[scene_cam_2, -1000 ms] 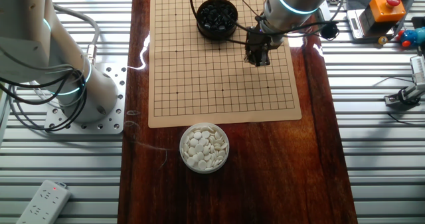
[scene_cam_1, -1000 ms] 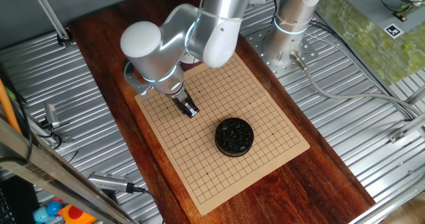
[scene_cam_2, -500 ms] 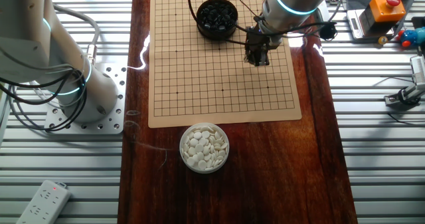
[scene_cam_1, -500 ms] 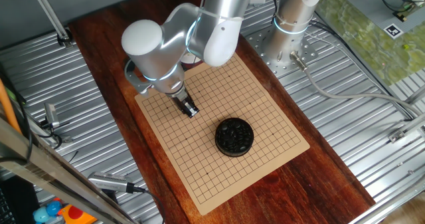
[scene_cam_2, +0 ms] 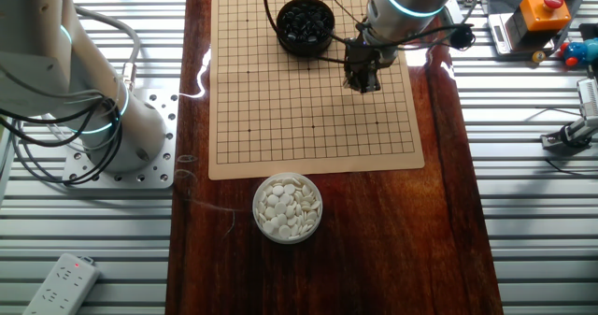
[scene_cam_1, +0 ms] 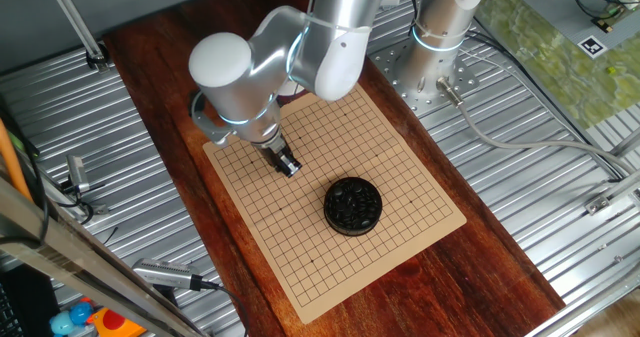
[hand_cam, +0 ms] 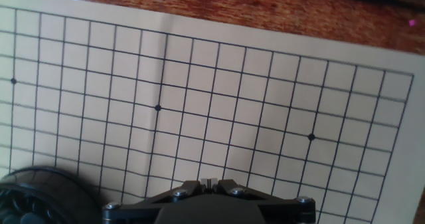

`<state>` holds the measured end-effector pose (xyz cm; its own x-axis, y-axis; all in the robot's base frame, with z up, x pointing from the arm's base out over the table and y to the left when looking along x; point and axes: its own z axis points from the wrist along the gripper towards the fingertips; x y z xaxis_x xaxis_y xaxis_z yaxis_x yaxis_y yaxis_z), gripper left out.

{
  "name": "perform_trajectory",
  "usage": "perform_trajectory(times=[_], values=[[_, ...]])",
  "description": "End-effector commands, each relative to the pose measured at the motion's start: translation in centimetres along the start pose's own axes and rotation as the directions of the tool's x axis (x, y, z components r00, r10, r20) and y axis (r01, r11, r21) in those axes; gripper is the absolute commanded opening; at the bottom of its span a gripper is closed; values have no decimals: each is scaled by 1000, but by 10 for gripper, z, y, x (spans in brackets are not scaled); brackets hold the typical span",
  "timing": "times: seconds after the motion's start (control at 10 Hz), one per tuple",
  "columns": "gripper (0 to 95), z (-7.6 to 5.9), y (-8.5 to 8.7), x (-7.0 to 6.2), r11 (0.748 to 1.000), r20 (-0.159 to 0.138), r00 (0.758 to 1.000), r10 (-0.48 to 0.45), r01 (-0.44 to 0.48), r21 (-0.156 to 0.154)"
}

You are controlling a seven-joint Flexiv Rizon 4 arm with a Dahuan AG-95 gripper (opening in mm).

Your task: Play the first move as black on the 3-4 point in the upper right corner of the Go board

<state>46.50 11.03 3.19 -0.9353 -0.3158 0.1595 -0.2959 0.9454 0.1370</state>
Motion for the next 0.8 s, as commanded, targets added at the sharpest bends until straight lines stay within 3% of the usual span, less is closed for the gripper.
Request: perform_trajectory(times=[0.1,0.3,0.6,0.8], values=[[0,1,1,-1,1000,8,1000,-22,22,-3],[0,1,1,-1,1000,9,1000,-26,26,-10],[0,1,1,-1,997,-22,999,-26,24,-71],[0,-5,15,-5,995,-37,998,-50,46,-83]])
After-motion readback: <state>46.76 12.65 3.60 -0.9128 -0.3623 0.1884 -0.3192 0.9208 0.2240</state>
